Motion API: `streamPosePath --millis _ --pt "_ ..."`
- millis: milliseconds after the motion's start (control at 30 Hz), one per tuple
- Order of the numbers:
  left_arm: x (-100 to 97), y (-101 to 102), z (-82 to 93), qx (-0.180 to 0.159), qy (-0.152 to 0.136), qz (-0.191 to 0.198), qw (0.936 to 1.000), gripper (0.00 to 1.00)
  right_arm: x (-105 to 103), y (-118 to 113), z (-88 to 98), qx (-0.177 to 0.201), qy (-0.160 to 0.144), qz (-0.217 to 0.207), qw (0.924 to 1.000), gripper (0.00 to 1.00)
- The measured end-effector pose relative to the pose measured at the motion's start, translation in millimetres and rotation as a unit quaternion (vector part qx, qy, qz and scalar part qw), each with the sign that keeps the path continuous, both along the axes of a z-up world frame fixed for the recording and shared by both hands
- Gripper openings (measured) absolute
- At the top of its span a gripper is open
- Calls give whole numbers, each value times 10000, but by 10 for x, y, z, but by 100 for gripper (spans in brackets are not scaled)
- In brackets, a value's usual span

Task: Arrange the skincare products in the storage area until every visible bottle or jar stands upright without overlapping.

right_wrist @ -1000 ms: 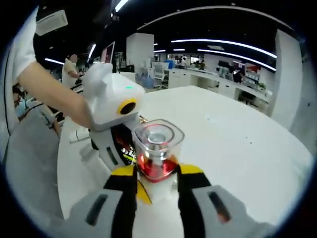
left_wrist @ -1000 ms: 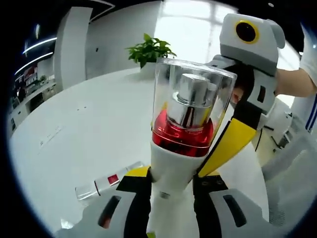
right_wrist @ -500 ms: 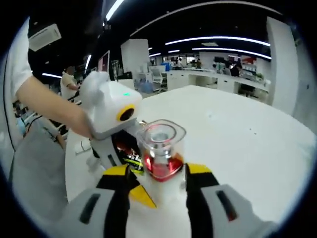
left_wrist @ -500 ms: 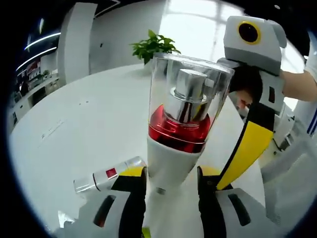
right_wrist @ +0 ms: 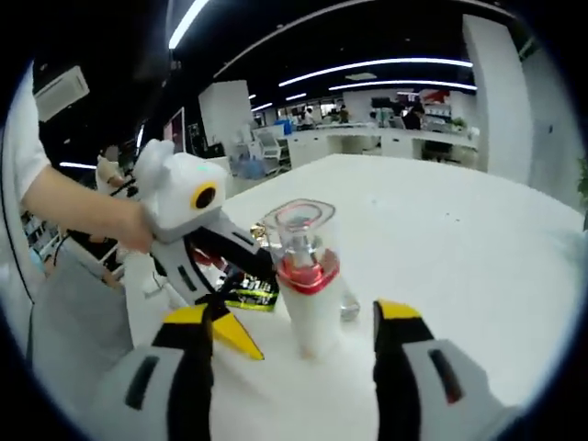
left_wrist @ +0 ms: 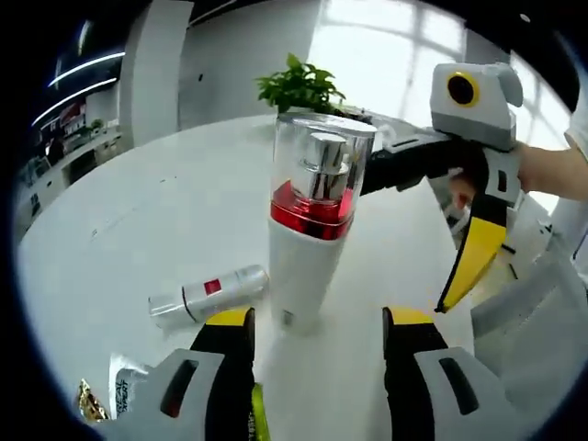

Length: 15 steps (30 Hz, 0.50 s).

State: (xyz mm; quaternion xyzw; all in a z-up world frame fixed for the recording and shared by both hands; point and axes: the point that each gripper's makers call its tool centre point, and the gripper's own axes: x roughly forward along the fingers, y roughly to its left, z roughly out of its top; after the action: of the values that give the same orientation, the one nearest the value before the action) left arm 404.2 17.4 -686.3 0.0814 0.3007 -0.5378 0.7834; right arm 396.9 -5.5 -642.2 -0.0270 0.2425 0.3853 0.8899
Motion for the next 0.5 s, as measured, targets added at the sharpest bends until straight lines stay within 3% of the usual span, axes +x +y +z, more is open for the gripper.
streamPosePath --millis 133,233,500 --pt "-93 120 43 -63 64 180 9998 64 -138 26 -34 41 87 -33 9999 77" --pt "-164 214 47 -56 77 328 9994 75 -250 42 -66 61 159 -27 9999 79" --pt "-340 458 104 -75 133 640 9978 81 -475 17 -42 134 258 -117 9995 83"
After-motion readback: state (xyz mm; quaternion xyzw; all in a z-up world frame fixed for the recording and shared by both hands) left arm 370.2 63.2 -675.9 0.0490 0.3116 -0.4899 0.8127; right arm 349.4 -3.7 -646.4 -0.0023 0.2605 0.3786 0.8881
